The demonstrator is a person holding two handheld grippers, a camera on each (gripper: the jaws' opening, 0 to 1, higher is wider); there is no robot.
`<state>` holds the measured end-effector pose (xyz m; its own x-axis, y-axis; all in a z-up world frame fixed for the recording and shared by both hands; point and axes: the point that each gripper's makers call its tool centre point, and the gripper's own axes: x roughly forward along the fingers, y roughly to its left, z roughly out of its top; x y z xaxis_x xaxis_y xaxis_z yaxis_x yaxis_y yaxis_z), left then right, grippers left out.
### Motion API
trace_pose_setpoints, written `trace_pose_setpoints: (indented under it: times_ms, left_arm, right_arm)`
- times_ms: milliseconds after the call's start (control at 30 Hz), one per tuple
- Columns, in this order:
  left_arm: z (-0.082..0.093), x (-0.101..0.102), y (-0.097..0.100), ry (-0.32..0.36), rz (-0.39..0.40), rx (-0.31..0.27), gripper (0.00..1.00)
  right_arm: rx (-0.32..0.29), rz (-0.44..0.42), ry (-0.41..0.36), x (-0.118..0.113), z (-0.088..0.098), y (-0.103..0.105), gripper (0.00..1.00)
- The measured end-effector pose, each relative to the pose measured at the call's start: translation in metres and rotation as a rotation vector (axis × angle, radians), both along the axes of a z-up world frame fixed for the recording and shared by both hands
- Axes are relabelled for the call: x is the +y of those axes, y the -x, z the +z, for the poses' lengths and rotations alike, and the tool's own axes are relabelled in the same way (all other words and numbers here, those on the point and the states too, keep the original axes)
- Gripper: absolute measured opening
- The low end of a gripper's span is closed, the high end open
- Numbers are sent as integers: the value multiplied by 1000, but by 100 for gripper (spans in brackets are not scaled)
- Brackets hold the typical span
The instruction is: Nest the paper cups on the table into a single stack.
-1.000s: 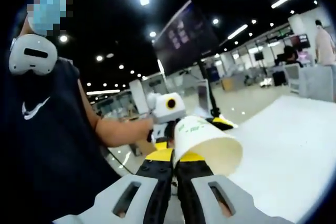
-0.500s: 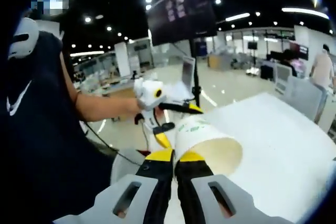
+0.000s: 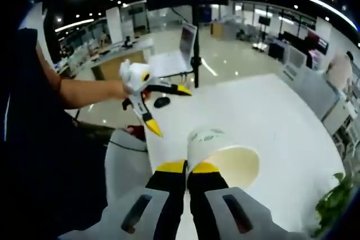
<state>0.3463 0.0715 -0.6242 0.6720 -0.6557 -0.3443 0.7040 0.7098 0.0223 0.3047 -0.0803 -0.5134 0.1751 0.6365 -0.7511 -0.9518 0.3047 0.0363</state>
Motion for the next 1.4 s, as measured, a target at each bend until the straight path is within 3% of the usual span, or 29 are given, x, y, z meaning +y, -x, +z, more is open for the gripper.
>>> trace_pose_setpoints:
  times_ms: [133, 400, 833, 1400]
  left_arm:
    - [-6, 5, 5, -50, -8, -1, 99]
    - [-8, 16, 14, -37, 13, 11, 99]
    - [-14, 20, 23, -42, 23, 25, 99]
    - [-19, 18, 20, -51, 29, 25, 99]
  right_arm:
    - [10, 49, 135, -1, -5, 5, 0]
    - [86, 110, 346, 0, -19, 15, 0]
    - [110, 192, 596, 2, -50, 21, 0]
    - [114, 165, 621, 1, -66, 20, 0]
